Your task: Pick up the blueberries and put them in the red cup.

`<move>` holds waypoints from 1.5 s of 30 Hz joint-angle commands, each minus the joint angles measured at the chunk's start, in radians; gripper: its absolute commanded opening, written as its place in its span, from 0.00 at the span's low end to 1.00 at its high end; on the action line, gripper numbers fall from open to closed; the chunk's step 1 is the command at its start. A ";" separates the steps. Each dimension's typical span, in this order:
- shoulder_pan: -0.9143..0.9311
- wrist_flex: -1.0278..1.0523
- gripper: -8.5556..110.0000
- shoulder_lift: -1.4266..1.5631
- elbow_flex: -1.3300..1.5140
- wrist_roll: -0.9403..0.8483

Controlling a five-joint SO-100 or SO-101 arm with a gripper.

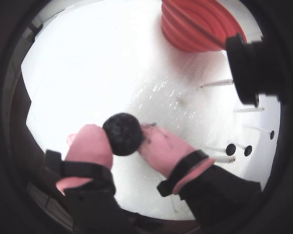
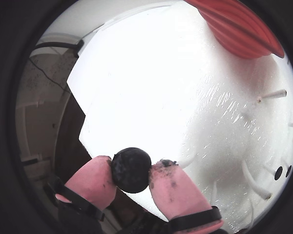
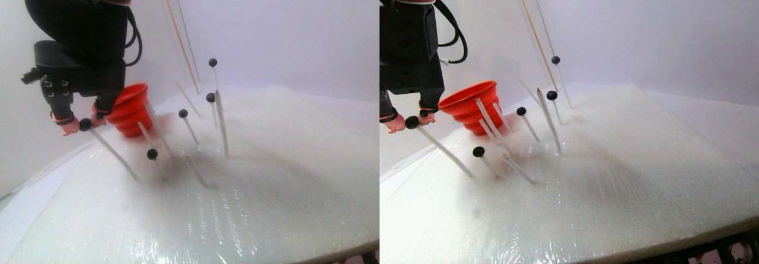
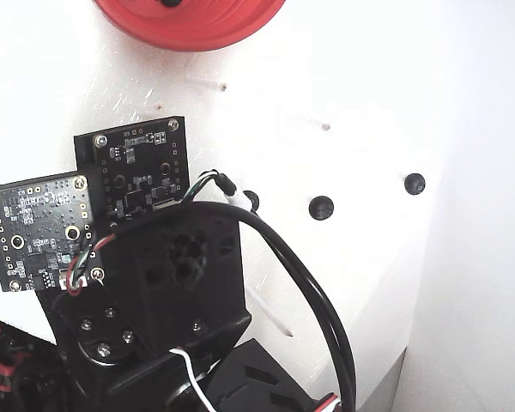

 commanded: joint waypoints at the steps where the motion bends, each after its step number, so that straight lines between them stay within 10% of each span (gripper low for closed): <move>1: -0.038 -0.017 0.17 0.080 -0.025 0.012; 45: 0.017 0.104 0.16 0.167 -0.195 0.057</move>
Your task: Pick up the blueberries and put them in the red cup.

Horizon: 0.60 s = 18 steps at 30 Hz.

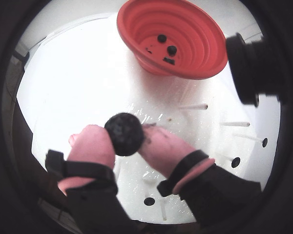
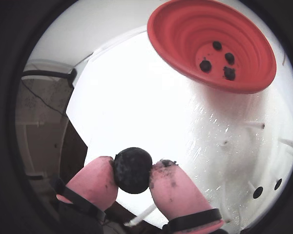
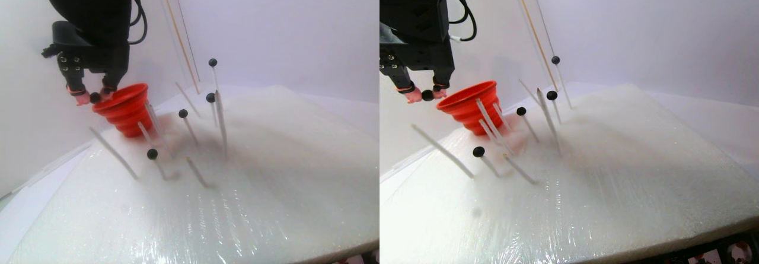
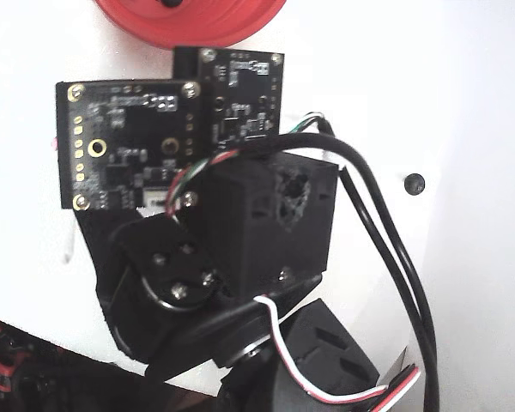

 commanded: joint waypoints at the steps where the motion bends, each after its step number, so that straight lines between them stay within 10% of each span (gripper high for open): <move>1: 0.002 0.008 0.16 0.044 -0.086 -0.002; 18: 0.043 0.014 0.16 -0.081 -0.268 0.009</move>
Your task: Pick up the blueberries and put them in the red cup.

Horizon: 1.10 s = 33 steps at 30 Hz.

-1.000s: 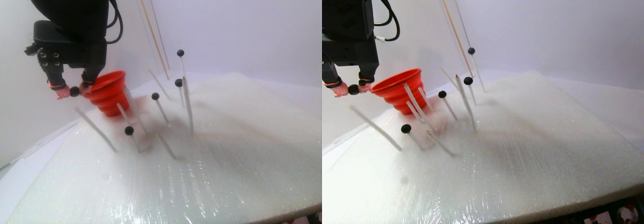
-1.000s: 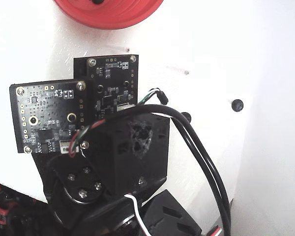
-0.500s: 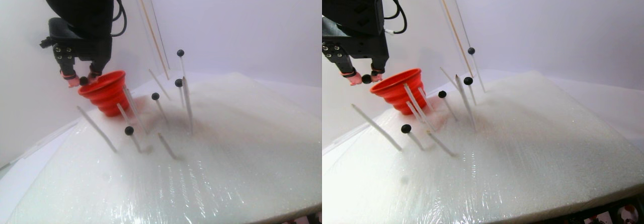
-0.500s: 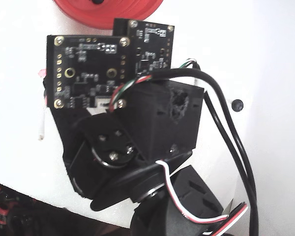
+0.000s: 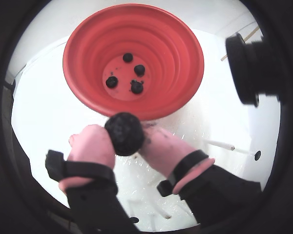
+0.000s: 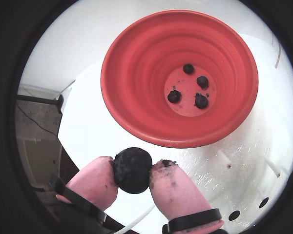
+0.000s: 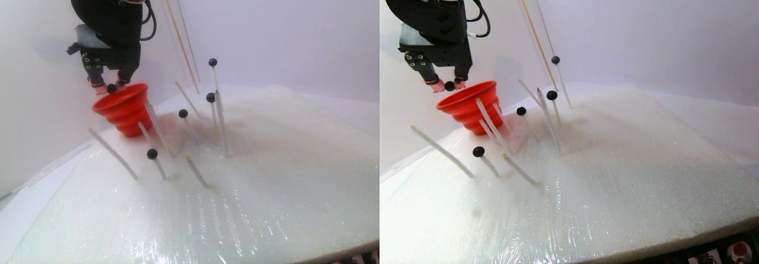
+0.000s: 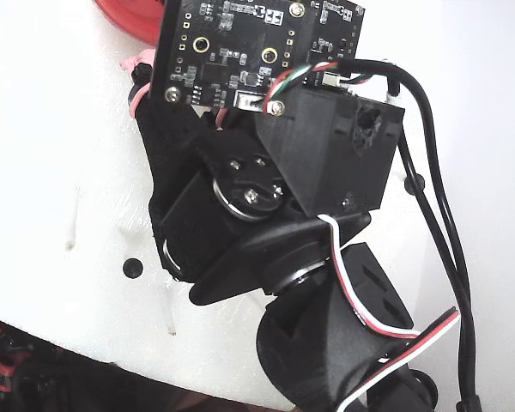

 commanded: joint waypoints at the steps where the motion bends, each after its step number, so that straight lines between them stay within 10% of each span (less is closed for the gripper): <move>1: -0.008 0.006 0.16 -0.014 -0.097 0.008; 33: 0.034 -0.026 0.22 -0.186 -0.318 0.037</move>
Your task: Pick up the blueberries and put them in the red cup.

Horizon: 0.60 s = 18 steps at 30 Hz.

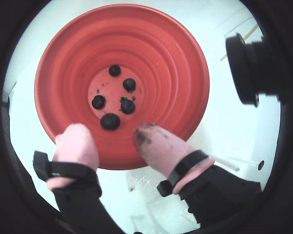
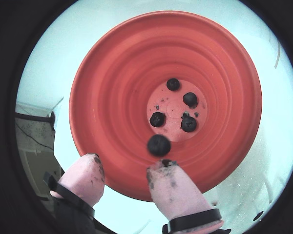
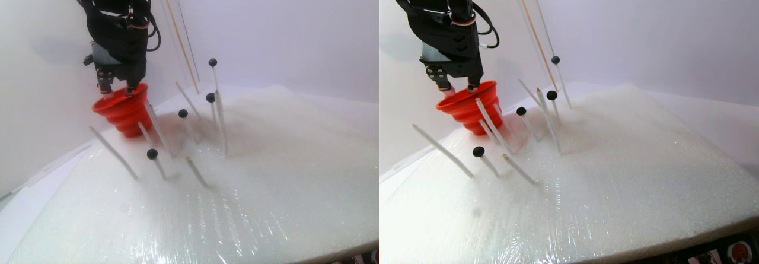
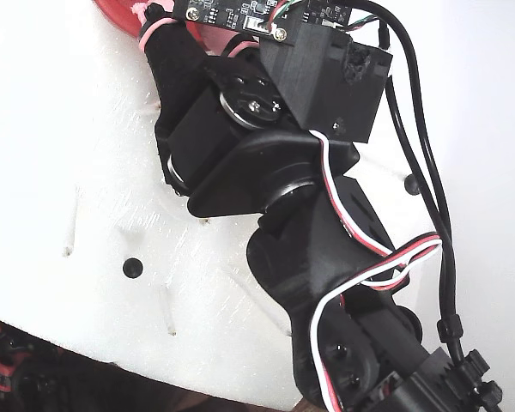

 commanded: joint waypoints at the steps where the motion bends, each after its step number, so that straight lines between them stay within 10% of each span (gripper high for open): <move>1: -0.005 -0.026 0.22 0.026 -0.054 0.008; 18: 0.040 -0.014 0.22 0.147 0.006 0.011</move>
